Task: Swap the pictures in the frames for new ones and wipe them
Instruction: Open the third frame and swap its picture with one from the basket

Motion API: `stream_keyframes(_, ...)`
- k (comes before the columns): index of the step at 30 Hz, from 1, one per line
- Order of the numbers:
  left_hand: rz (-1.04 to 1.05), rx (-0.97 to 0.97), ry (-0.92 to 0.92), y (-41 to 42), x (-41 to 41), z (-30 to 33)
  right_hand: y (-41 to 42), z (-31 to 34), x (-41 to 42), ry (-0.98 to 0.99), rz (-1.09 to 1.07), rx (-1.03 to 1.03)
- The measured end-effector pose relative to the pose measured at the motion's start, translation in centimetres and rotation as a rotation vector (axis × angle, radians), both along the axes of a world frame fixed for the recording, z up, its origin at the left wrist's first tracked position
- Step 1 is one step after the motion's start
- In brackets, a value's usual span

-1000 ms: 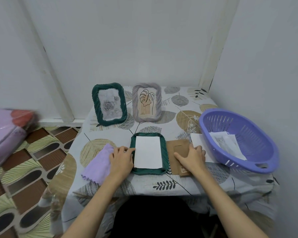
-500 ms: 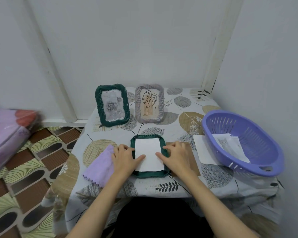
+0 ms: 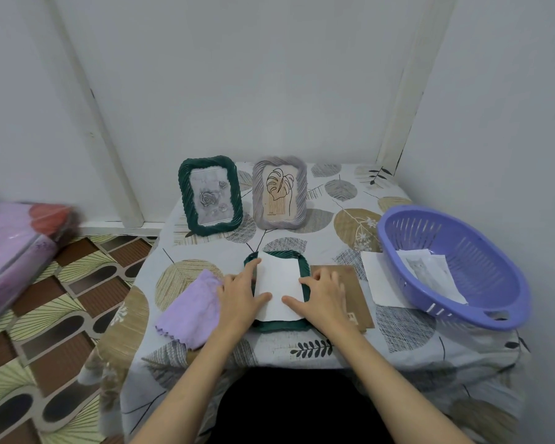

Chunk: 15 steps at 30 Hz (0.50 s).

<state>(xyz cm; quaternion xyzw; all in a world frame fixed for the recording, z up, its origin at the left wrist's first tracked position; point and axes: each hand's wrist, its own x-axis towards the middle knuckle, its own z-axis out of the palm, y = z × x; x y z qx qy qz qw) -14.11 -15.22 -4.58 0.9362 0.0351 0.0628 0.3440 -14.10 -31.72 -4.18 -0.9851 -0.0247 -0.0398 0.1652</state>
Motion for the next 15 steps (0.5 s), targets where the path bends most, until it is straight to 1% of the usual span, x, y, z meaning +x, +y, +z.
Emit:
stream_keyframes(3, -0.021, -0.022, -0.037, 0.3, 0.1, -0.1, -0.6, 0.3, 0.0, 0.008, 0.027, 0.026)
stream_keyframes(4, -0.03, -0.089, -0.054, 0.5, 0.2, -0.1, -1.1, 0.6, 0.0, -0.003, 0.039, 0.038)
stream_keyframes(7, -0.095, -0.437, -0.077, 0.6, 0.2, 0.5, -4.0, 2.5, -0.2, -0.098, 0.061, 0.033)
stream_keyframes(10, -0.125, -0.592, -0.096, -0.3, 0.4, 1.9, -8.5, 4.9, -0.7, -0.23, -0.022, -0.089)
stream_keyframes(11, -0.138, -0.627, -0.106, -0.8, 0.5, 2.4, -10.0, 5.6, -1.0, -0.226, -0.061, -0.144)
stream_keyframes(13, -0.186, -0.701, -0.116, -2.2, 0.9, 3.2, -13.2, 6.7, -1.6, -0.116, -0.098, -0.199)
stream_keyframes(14, -0.208, -0.723, -0.109, -3.1, 1.2, 3.4, -14.7, 7.1, -1.8, -0.015, -0.08, -0.151)
stream_keyframes(15, -0.23, -0.739, -0.095, -4.1, 1.5, 3.7, -16.0, 7.5, -2.1, 0.092, -0.049, -0.034)
